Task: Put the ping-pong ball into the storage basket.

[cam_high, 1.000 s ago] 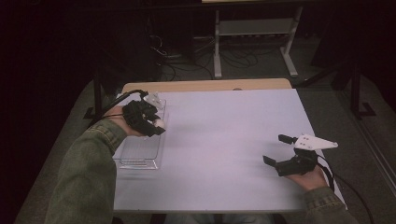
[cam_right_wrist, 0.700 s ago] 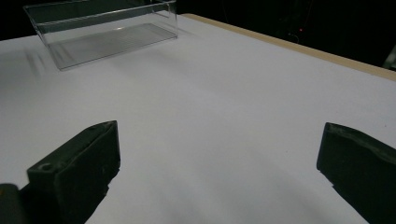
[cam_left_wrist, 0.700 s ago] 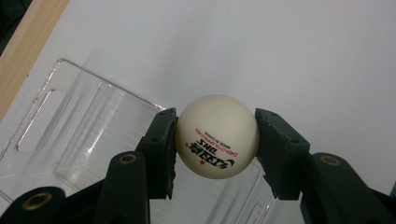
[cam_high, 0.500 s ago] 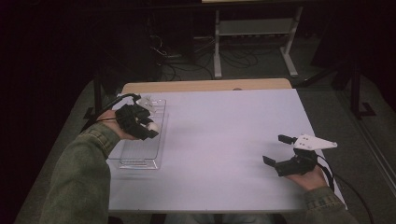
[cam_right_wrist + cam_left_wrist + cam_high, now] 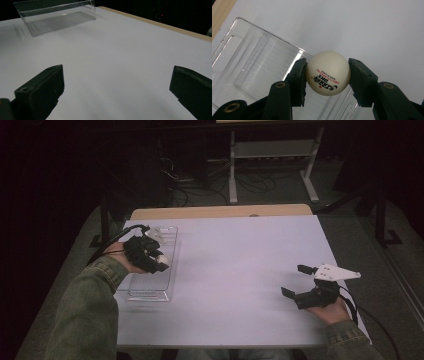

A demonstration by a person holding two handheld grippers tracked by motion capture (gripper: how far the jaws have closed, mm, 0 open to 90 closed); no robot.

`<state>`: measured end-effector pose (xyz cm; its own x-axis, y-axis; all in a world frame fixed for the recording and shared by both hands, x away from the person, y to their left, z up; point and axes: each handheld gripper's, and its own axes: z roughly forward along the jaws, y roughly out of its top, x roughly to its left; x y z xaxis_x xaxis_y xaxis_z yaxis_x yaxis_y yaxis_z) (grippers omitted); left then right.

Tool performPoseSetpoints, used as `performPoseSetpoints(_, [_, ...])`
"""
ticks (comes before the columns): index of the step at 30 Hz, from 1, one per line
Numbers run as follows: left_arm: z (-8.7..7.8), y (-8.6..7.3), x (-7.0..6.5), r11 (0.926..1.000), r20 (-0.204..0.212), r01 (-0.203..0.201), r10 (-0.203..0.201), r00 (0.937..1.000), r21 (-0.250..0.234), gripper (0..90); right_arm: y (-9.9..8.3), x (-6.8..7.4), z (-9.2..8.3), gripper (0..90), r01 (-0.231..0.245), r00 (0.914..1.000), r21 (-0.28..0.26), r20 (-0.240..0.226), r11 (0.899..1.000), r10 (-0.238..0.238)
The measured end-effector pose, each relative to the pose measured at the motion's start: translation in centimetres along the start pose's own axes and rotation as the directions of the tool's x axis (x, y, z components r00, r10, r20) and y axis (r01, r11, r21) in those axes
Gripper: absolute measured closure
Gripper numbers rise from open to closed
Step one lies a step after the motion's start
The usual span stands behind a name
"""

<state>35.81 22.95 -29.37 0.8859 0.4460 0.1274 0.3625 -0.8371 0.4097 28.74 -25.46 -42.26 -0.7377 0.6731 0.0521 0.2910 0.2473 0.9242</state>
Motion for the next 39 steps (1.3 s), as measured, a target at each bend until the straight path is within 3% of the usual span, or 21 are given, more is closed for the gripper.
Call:
performPoseSetpoints(28, [2.3, -1.6, -0.3, 0.9993, 0.036, 0.026, -0.027, 0.9990, 0.027, 50.9, 0.0, 0.0, 0.0, 0.0, -0.005, 1.0000, 0.002, -0.002, 1.000, 0.005])
performPoseSetpoints(39, [3.4, -2.7, 0.0, 0.9980, 0.044, 0.054, -0.056, 0.9975, 0.034, 50.8, -0.1, 0.0, 0.1, 0.0, -0.003, 1.0000, 0.005, -0.003, 1.000, 0.003])
